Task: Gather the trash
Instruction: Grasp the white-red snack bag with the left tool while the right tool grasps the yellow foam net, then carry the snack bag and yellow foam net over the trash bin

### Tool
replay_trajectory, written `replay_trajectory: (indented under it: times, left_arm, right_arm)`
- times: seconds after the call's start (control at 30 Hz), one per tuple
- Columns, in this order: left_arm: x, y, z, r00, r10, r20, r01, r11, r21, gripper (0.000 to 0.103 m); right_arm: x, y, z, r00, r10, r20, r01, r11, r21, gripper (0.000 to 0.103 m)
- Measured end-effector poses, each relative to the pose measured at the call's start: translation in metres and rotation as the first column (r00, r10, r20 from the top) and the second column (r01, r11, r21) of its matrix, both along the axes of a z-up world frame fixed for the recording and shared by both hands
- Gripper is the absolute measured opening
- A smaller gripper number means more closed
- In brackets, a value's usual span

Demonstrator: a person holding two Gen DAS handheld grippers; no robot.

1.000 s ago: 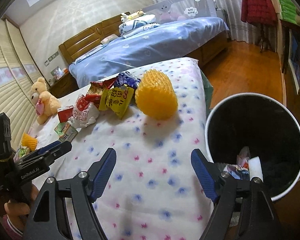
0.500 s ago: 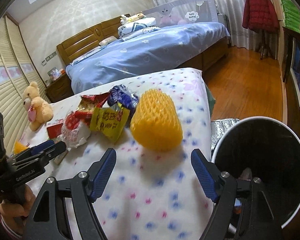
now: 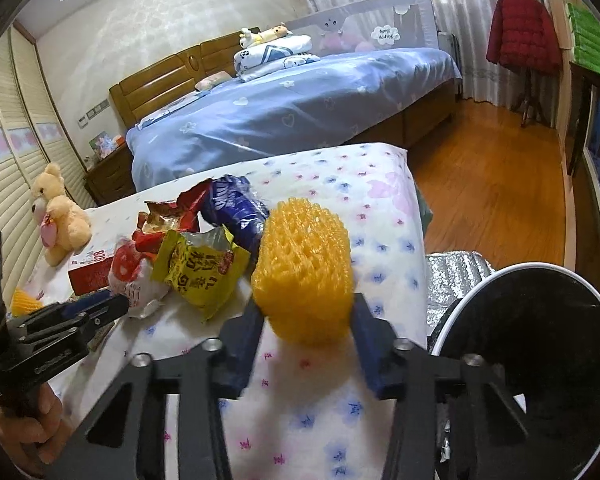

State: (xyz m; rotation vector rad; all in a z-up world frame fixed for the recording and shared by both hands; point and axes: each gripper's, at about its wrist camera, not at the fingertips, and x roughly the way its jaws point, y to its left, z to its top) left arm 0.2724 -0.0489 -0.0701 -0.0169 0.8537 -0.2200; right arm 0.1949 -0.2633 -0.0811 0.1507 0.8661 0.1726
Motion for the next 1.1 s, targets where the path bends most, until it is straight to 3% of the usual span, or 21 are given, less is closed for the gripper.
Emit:
replay_trajectory:
  times: [0.1, 0.3, 0.63, 1.1]
  left_arm:
    - [-0.003, 0.004, -0.001, 1.0, -0.001, -0.004, 0.001, 1.0, -0.021, 0.016]
    - [-0.02, 0.01, 0.004, 1.0, -0.006, 0.01, 0.006, 0.999, -0.053, 0.013]
    - [-0.054, 0.006, 0.01, 0.998, -0.055, 0.016, 0.056, 0.993, -0.104, 0.012]
    - [-0.077, -0.036, 0.021, 0.988, -0.153, 0.032, 0.156, 0.983, -0.099, 0.012]
  right_arm:
    - [-0.006, -0.001, 0.004, 1.0, 0.007, 0.005, -0.007, 1.0, 0.01, 0.031]
    - [-0.026, -0.001, 0.008, 1.0, 0.023, 0.008, -0.023, 0.999, 0.033, 0.028]
    - [-0.054, -0.011, 0.017, 1.0, 0.01, 0.011, -0.011, 0.998, 0.061, 0.027]
    - [-0.089, -0.045, 0.022, 0.998, -0.067, 0.014, 0.065, 0.994, 0.089, 0.027]
